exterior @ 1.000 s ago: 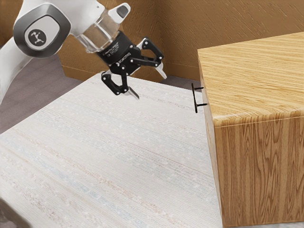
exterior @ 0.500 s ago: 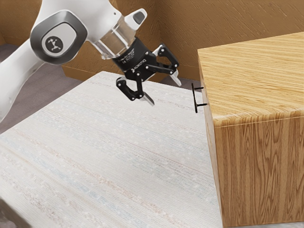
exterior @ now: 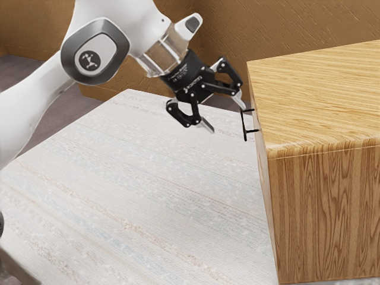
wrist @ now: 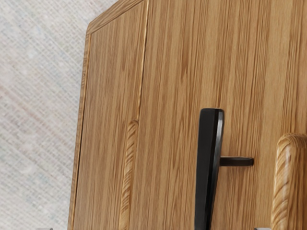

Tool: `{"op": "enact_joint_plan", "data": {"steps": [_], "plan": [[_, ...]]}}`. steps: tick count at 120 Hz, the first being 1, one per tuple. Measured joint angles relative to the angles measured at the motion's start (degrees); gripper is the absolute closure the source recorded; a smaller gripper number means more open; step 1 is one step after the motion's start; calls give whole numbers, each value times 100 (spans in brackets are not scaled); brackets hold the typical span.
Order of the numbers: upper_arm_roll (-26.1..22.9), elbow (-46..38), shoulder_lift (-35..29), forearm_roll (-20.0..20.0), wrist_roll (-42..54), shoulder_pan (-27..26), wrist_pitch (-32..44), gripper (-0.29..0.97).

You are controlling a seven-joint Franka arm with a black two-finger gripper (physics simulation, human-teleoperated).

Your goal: Pull the drawer handle with one arm to open the drawer

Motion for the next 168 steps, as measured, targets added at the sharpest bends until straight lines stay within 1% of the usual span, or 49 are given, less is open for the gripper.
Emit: {"op": "enact_joint_plan", "data": {"steps": [22,48,90,137,168], "plan": [[29,-19,-3,-79,20,-6,74,20],[210,-44,-3,-136,42,-6,108,25],[226,-103,-2,-251,65,-15,214,32],[223,-127,52,-268,89,-17,241,51],[211,-218,162,-276,100,75,246,56]]}}
